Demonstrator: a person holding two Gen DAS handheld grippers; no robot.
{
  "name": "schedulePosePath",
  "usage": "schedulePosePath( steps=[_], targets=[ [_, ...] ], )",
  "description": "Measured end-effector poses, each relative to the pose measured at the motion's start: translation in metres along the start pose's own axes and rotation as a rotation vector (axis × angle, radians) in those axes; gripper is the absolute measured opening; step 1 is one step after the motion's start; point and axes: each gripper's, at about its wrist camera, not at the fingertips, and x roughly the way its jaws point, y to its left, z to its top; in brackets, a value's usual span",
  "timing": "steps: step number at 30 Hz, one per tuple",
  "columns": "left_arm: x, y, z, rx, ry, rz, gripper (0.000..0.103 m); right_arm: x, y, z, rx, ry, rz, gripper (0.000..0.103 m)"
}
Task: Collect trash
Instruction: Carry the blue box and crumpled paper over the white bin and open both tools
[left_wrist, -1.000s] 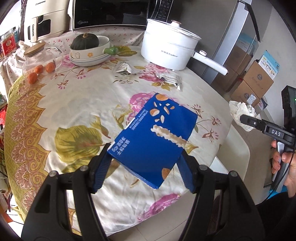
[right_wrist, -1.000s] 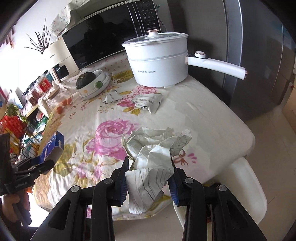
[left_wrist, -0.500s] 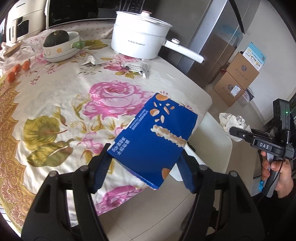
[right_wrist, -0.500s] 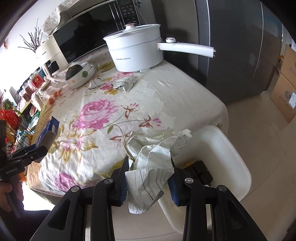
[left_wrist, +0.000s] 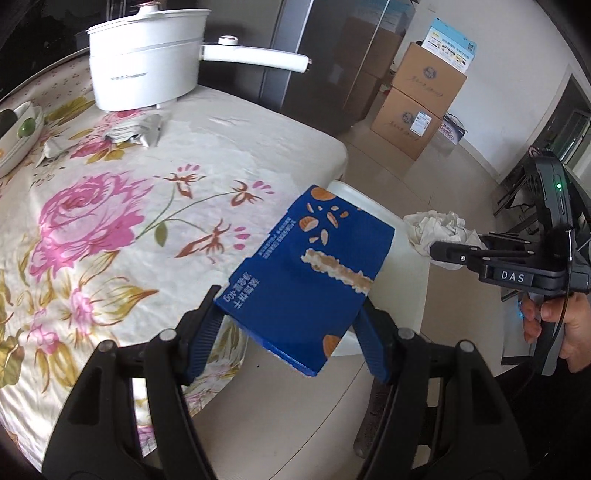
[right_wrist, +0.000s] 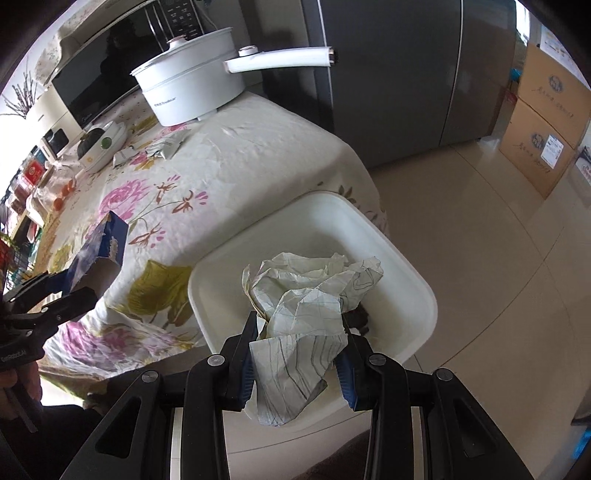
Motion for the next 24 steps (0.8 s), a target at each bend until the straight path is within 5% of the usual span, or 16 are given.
schedulePosePath(
  steps=[13, 16, 24],
  targets=[
    [0.048, -0.029, 0.010, 0.083, -0.034, -0.022, 0.070, 0.003, -0.026, -0.004, 0.037, 0.032, -0.021, 0.037],
    [0.055, -0.025, 0.013, 0.064, -0.016, -0.012, 0.088, 0.004, -0.029, -0.004, 0.042, 0.034, -0.022, 0.037],
    [0.048, -0.019, 0.018, 0.047, -0.022, 0.066, 0.098, 0.011, -0.030, -0.002, 0.051, 0.048, -0.032, 0.038]
  ],
)
